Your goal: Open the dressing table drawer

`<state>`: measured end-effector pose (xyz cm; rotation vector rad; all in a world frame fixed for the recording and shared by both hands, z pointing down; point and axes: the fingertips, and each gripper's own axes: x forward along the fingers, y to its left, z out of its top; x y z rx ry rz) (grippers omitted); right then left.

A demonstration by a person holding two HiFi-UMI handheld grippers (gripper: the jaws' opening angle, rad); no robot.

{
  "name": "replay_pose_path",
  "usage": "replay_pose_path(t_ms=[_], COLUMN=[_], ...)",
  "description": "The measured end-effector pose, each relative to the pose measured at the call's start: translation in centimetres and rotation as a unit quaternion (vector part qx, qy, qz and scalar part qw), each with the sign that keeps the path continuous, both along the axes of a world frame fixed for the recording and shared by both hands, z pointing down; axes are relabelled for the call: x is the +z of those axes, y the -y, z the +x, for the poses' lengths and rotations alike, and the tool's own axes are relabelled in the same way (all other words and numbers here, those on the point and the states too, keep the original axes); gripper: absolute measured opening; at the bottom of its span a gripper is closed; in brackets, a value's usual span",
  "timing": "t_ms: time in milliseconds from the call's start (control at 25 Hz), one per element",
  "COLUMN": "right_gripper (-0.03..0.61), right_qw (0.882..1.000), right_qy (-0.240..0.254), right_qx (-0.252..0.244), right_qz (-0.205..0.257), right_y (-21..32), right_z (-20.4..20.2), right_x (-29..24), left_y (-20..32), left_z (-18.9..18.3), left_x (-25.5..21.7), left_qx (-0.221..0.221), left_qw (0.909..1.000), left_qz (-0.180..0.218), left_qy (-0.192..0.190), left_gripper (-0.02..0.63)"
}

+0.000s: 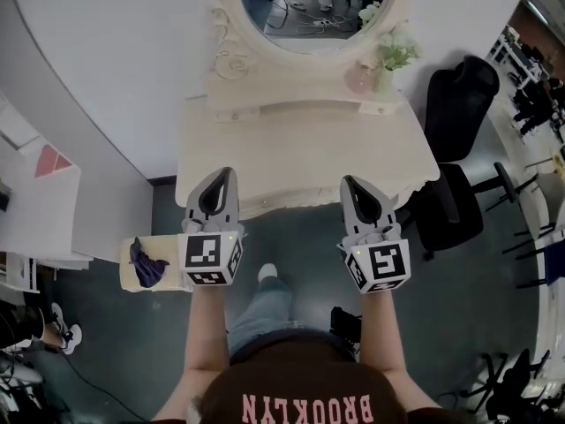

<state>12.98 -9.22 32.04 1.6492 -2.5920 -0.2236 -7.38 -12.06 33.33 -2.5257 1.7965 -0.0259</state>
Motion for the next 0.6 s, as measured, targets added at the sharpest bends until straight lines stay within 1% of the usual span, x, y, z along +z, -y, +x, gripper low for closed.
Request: replay_pose_path(t_ms=[160,320,480,600], right_gripper=[-0.002,-0.002,-0.002,-0.002], right_qw=[1.0,1.0,0.999,0.999], right_qy=[0.0,-0.002,-0.004,-0.005], right_qx=[0.004,0.012,0.018,0.022], right_qz=[-0.011,-0.02,-0.027,-0.034], right_y=[5.3,10.7,15.1,17.4], right_z=[-0.4,-0.9,-1.8,-2.2], right_x=[0.3,0.8,1.7,2.5], left_y=[5.4,10.5,14.6,16.9], left_z=[-0.7,-1.9,-2.5,-2.8], left_x=[0.4,1.2,2.5,3.8], left_qx=[0.001,-0.002,0.011,0.016], left_qw=[0.9999,0.9998,0.9994,0.9988], left_qz=[-0.012,-0.019,-0.031,-0.047], left_qy=[0.001,-0.006,0.003,0.0], left_gripper=[0.006,0.006,0.006,0.006])
